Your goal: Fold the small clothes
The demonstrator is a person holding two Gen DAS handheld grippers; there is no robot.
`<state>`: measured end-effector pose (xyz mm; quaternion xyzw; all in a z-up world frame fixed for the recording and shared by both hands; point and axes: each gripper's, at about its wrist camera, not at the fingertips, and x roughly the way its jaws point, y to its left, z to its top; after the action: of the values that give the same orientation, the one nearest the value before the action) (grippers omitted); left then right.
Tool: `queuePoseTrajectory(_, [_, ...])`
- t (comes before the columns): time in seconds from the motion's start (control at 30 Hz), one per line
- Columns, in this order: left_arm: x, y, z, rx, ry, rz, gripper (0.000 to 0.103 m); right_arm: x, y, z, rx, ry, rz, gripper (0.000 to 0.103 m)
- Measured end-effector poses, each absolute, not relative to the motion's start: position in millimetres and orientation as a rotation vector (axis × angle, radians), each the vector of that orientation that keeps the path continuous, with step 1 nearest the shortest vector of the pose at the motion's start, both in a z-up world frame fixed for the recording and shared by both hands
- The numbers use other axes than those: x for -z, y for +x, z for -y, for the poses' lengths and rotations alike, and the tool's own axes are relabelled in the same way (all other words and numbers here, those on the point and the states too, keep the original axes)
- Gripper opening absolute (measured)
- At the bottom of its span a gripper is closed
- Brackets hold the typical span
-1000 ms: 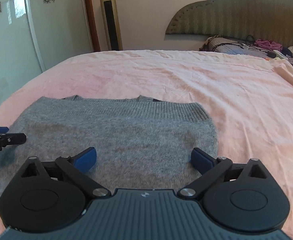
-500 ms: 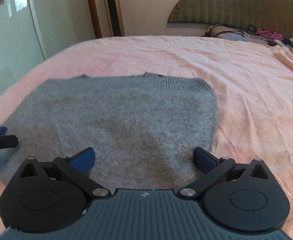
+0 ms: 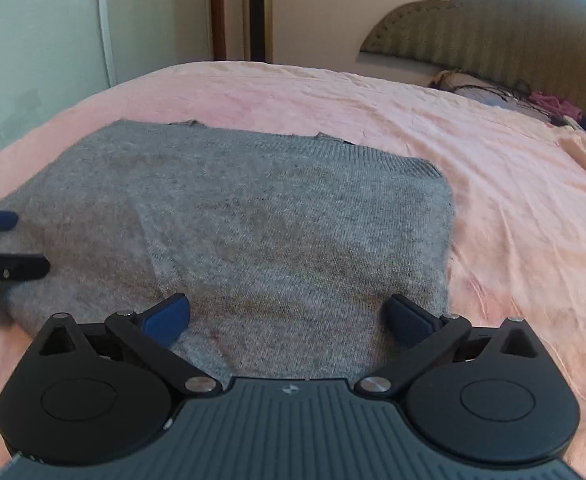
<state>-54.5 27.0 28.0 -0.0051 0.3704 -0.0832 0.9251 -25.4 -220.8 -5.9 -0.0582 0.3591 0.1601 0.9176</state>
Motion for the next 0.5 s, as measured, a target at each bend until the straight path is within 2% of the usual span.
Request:
queuePoseTrajectory(0.17, [-32,-64,-32,0.206,-0.082,-0.764,0.103,-13,-30,218,-0.326,-0.067,-0.739,0.103])
queuePoseTrajectory(0.27, [-21,-62,-25,0.182,0.006,-0.757,0.103,3,-26,209,-0.329,-0.114,-0.784,0.103])
queuePoseTrajectory(0.3, [-23,-63,-26,0.183,0.000,-0.761,0.103,8,-30,207,-0.329,-0.163,-0.744,0.103])
queuePoseTrajectory(0.5, [-33,-81,-48,0.186,-0.204,-0.761,0.103,-9,-44,216,-0.311,-0.098,-0.739,0.103])
